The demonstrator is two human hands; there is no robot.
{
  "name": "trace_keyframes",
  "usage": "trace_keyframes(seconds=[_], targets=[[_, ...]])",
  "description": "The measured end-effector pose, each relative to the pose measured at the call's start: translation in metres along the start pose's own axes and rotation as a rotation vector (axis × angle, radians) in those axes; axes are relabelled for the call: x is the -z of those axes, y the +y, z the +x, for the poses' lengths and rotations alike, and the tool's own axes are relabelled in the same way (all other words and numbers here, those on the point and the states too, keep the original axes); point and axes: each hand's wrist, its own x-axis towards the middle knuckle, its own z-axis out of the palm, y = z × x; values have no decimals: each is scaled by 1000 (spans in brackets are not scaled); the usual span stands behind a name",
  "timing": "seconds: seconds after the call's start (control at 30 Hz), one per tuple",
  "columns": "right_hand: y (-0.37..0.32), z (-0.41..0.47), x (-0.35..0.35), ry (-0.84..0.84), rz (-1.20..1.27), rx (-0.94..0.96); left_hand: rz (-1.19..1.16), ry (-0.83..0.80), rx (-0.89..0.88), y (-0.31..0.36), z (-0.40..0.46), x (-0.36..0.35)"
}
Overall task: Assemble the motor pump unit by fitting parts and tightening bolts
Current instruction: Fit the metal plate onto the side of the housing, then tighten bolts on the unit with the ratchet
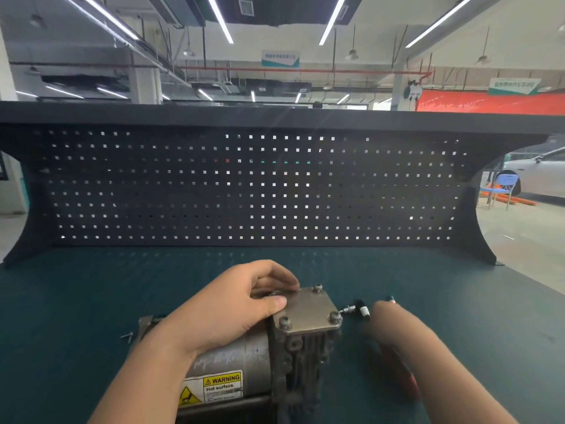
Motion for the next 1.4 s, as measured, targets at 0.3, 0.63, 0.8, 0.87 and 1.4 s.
trace_keyframes(seconds=[0.3, 0.63, 0.8, 0.87, 1.4], targets=[[-4, -1, 9, 156, 218, 45, -51, 151, 26, 21, 5, -27], [-6, -100, 87, 564, 728, 934, -583, 248, 133, 20, 8, -25], [-10, -115, 92, 552, 368, 877, -662, 198, 50, 16, 2, -22], [-12, -115, 93, 555, 319, 834, -667, 213, -5, 13, -2, -22], [2, -105, 90, 434, 474, 812, -475, 171, -155, 1, -8, -24]])
